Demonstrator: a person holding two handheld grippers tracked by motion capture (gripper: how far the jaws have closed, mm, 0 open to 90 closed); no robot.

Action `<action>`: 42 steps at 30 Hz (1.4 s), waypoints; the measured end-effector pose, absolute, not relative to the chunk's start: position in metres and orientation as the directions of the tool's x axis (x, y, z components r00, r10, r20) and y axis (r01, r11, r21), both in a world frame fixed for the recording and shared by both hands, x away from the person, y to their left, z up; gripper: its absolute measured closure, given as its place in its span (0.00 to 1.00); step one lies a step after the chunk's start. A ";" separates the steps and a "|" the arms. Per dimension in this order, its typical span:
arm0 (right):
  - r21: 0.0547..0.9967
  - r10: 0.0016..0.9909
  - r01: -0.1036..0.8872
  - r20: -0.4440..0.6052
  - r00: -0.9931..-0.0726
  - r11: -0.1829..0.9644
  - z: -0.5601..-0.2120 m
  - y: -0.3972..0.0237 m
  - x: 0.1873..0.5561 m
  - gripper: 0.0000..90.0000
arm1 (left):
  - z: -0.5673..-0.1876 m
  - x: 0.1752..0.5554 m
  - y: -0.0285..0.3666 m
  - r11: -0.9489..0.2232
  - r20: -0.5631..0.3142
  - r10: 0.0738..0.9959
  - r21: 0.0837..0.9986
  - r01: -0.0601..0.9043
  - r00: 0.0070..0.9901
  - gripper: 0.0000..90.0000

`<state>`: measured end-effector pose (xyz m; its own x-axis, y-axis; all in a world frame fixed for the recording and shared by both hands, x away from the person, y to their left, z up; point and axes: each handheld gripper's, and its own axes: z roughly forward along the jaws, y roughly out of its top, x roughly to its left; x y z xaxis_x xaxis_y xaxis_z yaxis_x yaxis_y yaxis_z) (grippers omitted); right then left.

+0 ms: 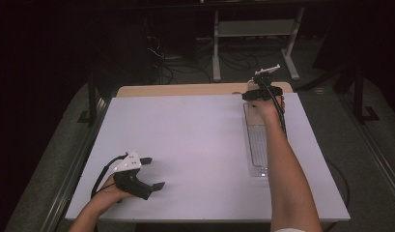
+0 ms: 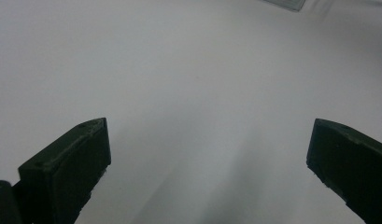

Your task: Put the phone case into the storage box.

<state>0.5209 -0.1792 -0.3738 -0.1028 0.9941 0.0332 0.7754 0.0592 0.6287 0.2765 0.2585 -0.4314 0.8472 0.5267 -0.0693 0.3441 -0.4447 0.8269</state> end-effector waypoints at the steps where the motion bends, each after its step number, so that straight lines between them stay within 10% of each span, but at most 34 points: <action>1: 0.629 0.994 0.775 0.032 -0.105 0.062 -0.375 -0.180 0.522 0.10 | -0.431 0.277 0.258 -0.447 -0.068 0.526 0.826 0.343 0.848 0.00; 42: 0.602 0.988 0.797 0.090 -0.124 0.045 -0.385 -0.185 0.526 0.06 | -0.434 0.277 0.257 -0.459 -0.068 0.520 0.818 0.345 0.852 0.00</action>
<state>0.5257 -0.1854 -0.3845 -0.1242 0.9881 0.0903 0.7973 0.0453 0.6018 0.2769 0.2570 -0.4338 0.8516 0.5198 -0.0679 0.3455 -0.4591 0.8185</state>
